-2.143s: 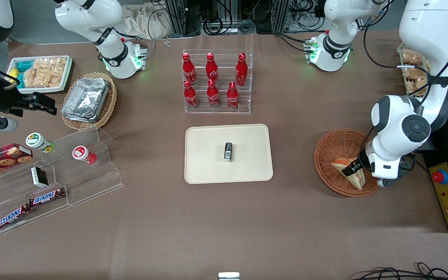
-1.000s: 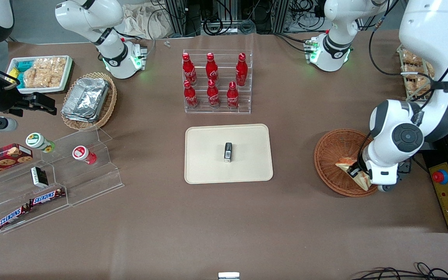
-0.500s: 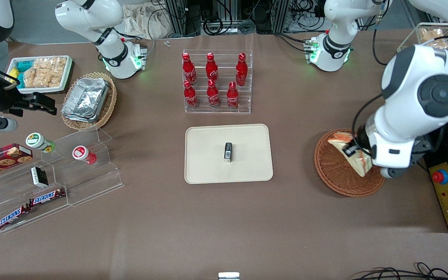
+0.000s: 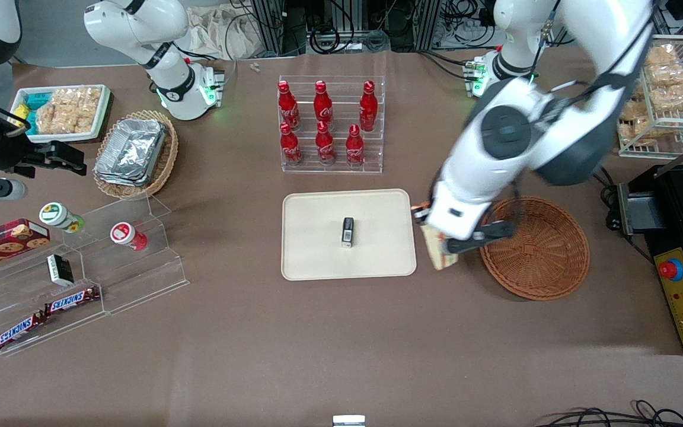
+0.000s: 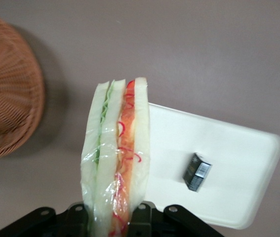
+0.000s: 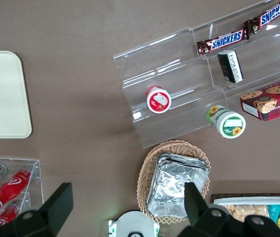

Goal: Place sandwich from basket to tray
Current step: 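Lift the sandwich and carry it toward the white tray, then lower the sandwich onto the tray beside the black box and release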

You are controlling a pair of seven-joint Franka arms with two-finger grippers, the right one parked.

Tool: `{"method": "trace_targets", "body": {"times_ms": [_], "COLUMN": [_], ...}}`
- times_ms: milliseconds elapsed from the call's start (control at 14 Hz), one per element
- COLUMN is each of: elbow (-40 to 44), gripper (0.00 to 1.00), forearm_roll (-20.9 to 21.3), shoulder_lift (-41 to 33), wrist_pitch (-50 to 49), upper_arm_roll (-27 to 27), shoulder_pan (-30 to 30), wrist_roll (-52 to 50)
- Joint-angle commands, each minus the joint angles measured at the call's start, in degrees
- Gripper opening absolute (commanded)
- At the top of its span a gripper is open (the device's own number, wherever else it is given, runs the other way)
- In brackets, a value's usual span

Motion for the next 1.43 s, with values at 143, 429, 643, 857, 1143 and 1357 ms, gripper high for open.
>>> {"method": "trace_targets", "body": {"times_ms": [143, 429, 643, 857, 1143, 1357], "elbow": [-2.4, -2.2, -2.2, -2.1, 1.4, 2.5], "gripper": [0.0, 0.0, 0.02, 1.0, 1.0, 1.0], "forearm_roll": [9.8, 12.1, 12.2, 12.1, 11.1, 3.8], "shoulder_lift": [11.4, 16.7, 17.7, 17.3, 11.7, 2.9], "wrist_pitch": [6.0, 10.4, 12.9, 12.3, 4.6, -2.4], "upper_arm_roll": [0.0, 4.3, 8.4, 8.8, 8.4, 8.3], "shoulder_pan": [-4.4, -9.4, -13.3, -13.5, -12.9, -8.9], "wrist_roll": [-2.0, -2.2, -2.2, -2.0, -1.9, 1.6]}}
